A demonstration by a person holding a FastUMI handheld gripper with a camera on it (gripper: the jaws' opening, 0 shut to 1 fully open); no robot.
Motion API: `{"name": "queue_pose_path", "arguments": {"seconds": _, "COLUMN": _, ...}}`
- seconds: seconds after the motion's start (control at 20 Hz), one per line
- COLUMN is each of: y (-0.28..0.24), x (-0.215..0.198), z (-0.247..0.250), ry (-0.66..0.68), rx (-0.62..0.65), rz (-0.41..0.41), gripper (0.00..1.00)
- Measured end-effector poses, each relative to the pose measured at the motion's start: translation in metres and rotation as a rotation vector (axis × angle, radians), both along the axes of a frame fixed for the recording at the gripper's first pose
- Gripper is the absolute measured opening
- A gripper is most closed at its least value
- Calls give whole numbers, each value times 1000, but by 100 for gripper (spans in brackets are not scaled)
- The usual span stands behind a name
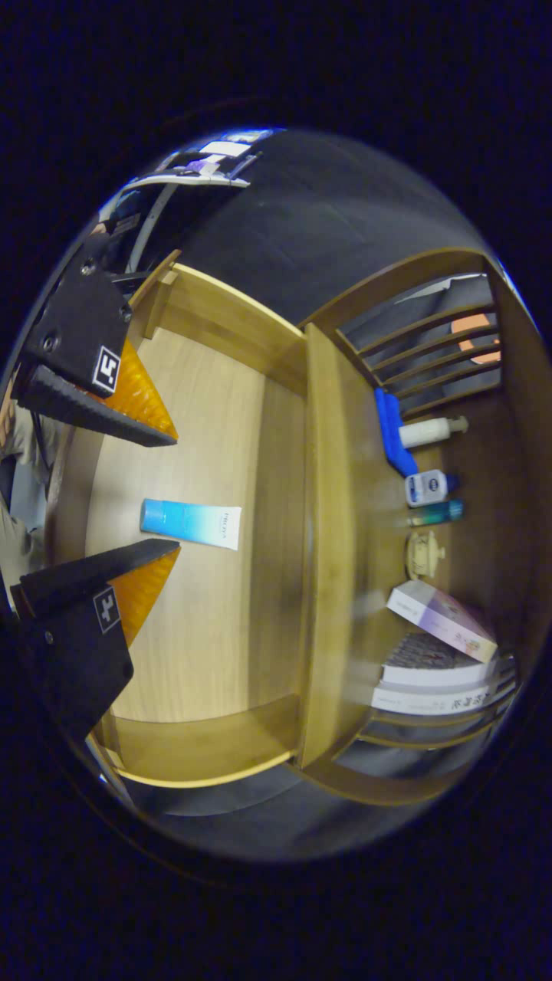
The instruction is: Pull open the drawer, take out the items inside it, and place them on the countertop above the cabinet.
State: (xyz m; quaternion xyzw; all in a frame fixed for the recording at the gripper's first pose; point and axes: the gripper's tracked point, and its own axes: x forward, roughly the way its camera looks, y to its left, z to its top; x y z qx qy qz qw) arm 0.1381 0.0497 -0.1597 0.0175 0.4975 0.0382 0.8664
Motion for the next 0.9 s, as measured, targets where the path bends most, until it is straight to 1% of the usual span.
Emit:
{"name": "queue_pose_path", "arguments": {"seconds": 0.15, "y": 0, "x": 8, "z": -18, "ry": 124, "rx": -5, "rz": -11, "gripper": 77}}
{"name": "queue_pose_path", "arguments": {"seconds": 0.4, "y": -4, "x": 23, "z": -37, "ry": 247, "rx": -25, "rz": -27, "gripper": 77}}
{"name": "queue_pose_path", "arguments": {"seconds": 0.55, "y": -7, "x": 22, "z": -51, "ry": 332, "rx": -42, "rz": -61, "gripper": 77}}
{"name": "queue_pose_path", "arguments": {"seconds": 0.7, "y": -12, "x": 28, "z": -63, "ry": 364, "rx": -56, "rz": -91, "gripper": 76}}
{"name": "queue_pose_path", "arguments": {"seconds": 0.9, "y": -15, "x": 30, "z": -76, "ry": 398, "rx": -87, "rz": -94, "gripper": 72}}
